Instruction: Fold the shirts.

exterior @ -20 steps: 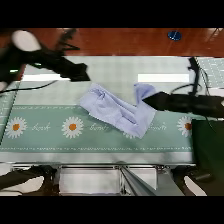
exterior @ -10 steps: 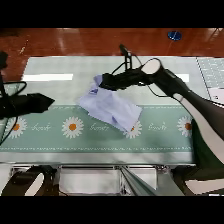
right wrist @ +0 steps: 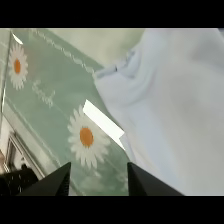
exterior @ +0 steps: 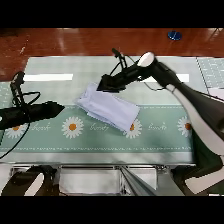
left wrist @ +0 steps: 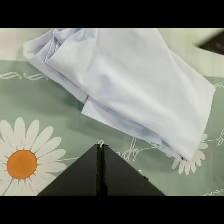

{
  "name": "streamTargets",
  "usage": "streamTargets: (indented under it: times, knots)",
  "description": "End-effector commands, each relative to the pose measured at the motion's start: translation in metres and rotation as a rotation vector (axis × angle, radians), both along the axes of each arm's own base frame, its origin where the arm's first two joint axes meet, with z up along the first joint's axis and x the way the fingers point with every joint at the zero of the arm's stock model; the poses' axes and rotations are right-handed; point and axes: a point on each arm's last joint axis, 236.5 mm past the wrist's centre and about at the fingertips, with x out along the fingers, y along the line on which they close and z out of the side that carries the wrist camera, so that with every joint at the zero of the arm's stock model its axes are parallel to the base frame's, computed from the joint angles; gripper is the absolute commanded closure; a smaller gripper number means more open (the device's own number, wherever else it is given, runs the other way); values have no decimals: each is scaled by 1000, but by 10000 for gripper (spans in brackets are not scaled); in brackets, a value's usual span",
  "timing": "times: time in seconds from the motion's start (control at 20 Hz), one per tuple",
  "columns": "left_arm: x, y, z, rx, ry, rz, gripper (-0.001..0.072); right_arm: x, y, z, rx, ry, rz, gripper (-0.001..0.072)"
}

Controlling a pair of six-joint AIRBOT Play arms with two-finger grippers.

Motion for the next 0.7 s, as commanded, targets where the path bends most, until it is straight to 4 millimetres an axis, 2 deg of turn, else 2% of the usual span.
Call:
streamTargets:
  times: [0.0, 0.1, 0.15, 0.2, 0.25, 0.3, 0.35, 0.4, 0.45, 0.55, 0.65]
  knots:
    - [6, -2, -1, -29, -6, 22, 694, -14, -130, 28, -353, -71, -11, 297]
    - [6, -2, -1, -29, -5, 22, 694, -9, -215, 63, -551, -208, -201, 297]
    - [6, -2, -1, -29, -5, 23, 694, -10, -254, 74, -612, -259, -336, 297]
    - [6, -2, -1, -29, -5, 23, 694, -14, -285, 77, -639, -286, -464, 297]
    - [6, -2, -1, -29, -5, 22, 694, -21, -313, 70, -640, -294, -599, 297]
    - [6, -2, -1, -29, -5, 23, 694, -31, -332, 53, -620, -274, -710, 297]
    - [6, -2, -1, -29, -5, 23, 694, -43, -344, 28, -591, -228, -809, 297]
    - [6, -2, -1, -29, -5, 23, 694, -56, -346, -4, -539, -158, -892, 297]
    - [6, -2, -1, -29, -6, 23, 694, -67, -336, -33, -461, -83, -938, 297]
    - [7, -2, -1, -29, -7, 24, 694, -82, -286, -80, -238, 75, -961, 299]
    - [7, -2, -3, -29, -1, 25, 694, -90, -234, -105, -93, 165, -898, 301]
